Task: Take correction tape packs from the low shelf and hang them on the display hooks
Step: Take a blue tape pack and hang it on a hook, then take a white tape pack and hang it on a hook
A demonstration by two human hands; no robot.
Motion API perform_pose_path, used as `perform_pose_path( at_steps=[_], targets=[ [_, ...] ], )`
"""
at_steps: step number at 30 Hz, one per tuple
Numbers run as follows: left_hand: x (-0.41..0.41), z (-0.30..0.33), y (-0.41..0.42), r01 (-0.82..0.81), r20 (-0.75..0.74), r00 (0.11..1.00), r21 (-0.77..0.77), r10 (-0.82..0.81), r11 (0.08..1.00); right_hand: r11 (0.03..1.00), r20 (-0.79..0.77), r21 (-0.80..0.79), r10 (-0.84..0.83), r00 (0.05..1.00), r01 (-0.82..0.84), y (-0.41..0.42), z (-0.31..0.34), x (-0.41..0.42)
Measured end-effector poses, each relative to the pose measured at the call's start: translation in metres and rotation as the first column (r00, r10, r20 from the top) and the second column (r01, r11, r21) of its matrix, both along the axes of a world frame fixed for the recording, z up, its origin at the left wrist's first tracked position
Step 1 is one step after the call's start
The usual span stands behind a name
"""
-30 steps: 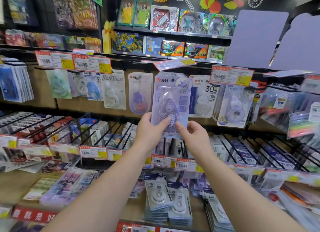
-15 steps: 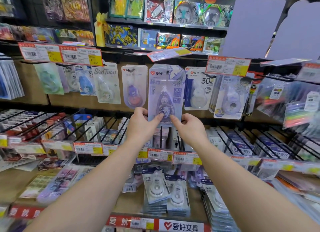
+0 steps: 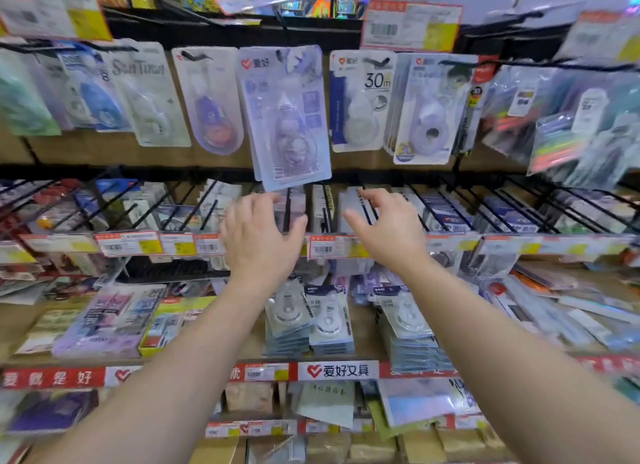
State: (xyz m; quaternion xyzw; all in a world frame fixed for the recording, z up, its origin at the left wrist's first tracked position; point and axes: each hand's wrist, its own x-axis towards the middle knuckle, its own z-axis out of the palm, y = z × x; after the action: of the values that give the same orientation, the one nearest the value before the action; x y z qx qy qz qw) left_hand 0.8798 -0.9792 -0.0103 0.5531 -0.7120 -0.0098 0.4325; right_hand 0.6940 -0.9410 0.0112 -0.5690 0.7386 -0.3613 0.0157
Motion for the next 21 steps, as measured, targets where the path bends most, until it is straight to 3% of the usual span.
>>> perform_pose_path(
  at_steps=[3, 8, 15, 21],
  targets=[
    [-0.013, -0.012, 0.01, 0.094, 0.02, 0.995, -0.01, -0.094, 0.996, 0.999, 0.026, -0.044, 0.001, 1.0, 0.0, 0.015, -0.011, -0.008],
    [-0.033, -0.039, 0.028, 0.259, 0.059, 0.965, -0.025, -0.257, 0.966, 0.987, -0.057, -0.162, -0.023, 0.998, 0.013, 0.04, -0.025, -0.013],
    [-0.027, -0.069, 0.035, 0.259, 0.049, 0.964, 0.078, -0.263, 0.963, 1.0, 0.084, 0.008, 0.008, 0.996, -0.008, 0.056, -0.067, -0.008],
    [0.007, -0.095, 0.032, 0.187, 0.038, 0.975, 0.405, -0.221, 0.895, 0.975, 0.227, 0.224, -0.05, 0.973, -0.002, 0.057, -0.108, 0.016]
  ],
)
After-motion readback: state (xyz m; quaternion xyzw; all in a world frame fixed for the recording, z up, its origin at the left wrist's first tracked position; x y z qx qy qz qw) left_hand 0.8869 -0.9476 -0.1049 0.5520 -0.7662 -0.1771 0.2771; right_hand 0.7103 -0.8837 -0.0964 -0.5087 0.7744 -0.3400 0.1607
